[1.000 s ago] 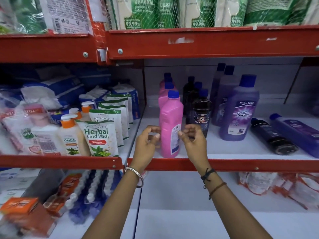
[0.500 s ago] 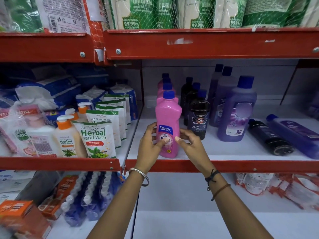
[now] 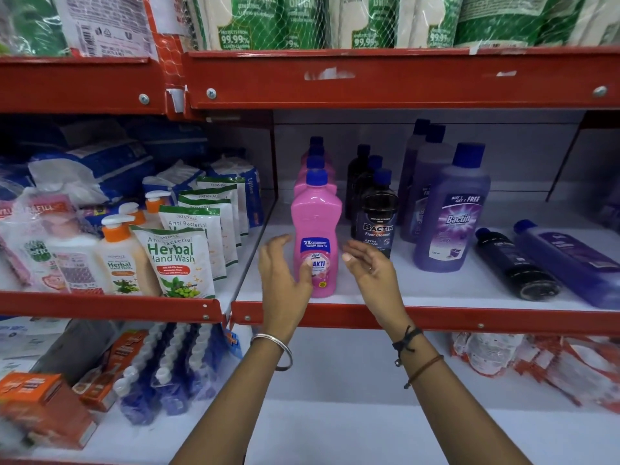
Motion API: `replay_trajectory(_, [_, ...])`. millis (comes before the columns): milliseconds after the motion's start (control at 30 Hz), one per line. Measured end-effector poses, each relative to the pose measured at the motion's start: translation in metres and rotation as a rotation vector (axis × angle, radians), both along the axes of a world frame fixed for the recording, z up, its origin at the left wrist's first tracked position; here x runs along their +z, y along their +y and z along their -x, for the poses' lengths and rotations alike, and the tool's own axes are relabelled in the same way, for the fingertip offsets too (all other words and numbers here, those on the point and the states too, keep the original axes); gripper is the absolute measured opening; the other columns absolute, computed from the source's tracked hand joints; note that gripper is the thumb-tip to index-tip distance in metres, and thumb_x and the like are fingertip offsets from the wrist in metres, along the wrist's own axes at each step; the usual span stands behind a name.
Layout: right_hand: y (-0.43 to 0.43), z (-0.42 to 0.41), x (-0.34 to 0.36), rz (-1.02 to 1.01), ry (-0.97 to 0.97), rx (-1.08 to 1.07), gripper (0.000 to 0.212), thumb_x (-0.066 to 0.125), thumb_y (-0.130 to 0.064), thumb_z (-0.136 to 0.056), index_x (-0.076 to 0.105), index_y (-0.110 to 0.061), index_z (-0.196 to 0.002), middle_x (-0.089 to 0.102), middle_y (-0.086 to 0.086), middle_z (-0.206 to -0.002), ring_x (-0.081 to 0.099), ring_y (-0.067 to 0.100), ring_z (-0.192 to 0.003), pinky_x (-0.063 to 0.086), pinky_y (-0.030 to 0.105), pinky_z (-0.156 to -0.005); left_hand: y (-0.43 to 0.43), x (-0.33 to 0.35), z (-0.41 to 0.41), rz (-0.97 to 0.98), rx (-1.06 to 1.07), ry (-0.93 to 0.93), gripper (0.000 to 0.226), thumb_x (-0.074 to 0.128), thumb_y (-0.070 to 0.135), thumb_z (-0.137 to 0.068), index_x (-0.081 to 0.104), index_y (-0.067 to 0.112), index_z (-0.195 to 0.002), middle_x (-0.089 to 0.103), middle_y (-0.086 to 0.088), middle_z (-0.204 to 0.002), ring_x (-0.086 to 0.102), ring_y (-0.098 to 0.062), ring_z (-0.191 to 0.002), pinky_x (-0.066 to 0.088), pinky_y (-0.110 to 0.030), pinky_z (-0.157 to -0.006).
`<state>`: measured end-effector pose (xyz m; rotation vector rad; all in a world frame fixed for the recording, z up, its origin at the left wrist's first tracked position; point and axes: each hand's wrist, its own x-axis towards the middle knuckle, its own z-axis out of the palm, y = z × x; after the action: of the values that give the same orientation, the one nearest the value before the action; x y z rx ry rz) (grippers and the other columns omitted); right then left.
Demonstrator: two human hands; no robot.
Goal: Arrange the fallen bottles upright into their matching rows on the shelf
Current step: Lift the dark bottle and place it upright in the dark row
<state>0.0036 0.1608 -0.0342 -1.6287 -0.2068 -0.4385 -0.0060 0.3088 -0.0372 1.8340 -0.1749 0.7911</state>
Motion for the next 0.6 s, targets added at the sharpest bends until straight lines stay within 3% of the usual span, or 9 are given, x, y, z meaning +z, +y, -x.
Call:
replay_trajectory(100, [-0.024,0.008,0.003,-0.030,-0.004,-0.030,0.027,0.058,-0.011,-0.088,0.060,-0.012,-0.116,0.067,0.006,-0.116,0.062,0.016,-0.109,0.049,0.031,-0.096,-0.020,0.010,0.012,-0.078,0.121,-0.312,0.030,0.053,0.014,-0.089,0.050,0.012,-0.119,0.048,-0.009,-0.126,0.042,-0.014,-0.119,0.034,-0.012,-0.100])
replay_trajectory(200, [-0.058,0.014,0.008,-0.020,-0.007,-0.083,0.024,0.057,-0.010,-0.089,0.061,-0.012,-0.112,0.069,0.005,-0.113,0.063,0.014,-0.107,0.048,0.030,-0.095,-0.053,0.021,0.014,-0.180,0.047,-0.459,0.024,0.052,0.004,-0.087,0.056,0.004,-0.111,0.054,-0.014,-0.119,0.046,-0.016,-0.115,0.032,-0.017,-0.104])
replay_trajectory(333, [-0.127,0.020,0.015,-0.004,-0.002,-0.297,0.019,0.059,-0.009,-0.087,0.065,-0.007,-0.104,0.070,0.009,-0.102,0.065,0.017,-0.093,0.051,0.029,-0.089,-0.119,0.029,0.007,-0.183,-0.231,-0.408,0.026,0.049,0.000,-0.088,0.053,0.005,-0.113,0.049,-0.010,-0.120,0.050,-0.014,-0.112,0.043,-0.023,-0.098])
replay_trajectory(433, [-0.179,0.021,0.017,0.003,0.047,-0.417,0.015,0.059,-0.012,-0.087,0.066,-0.011,-0.100,0.069,0.009,-0.101,0.064,0.023,-0.098,0.049,0.030,-0.089,-0.166,0.029,0.001,-0.215,-0.363,-0.336,0.028,0.048,0.003,-0.089,0.052,0.009,-0.116,0.052,-0.008,-0.117,0.055,-0.013,-0.103,0.045,-0.020,-0.090])
replay_trajectory(600, [-0.244,0.023,0.023,0.165,0.076,-0.634,0.021,0.056,-0.010,-0.085,0.068,-0.006,-0.102,0.069,0.012,-0.104,0.061,0.022,-0.094,0.043,0.025,-0.081,-0.241,0.024,-0.013,-0.295,-0.458,-0.008,0.027,0.052,0.018,-0.090,0.050,0.017,-0.117,0.057,-0.004,-0.115,0.057,-0.017,-0.100,0.048,-0.028,-0.088])
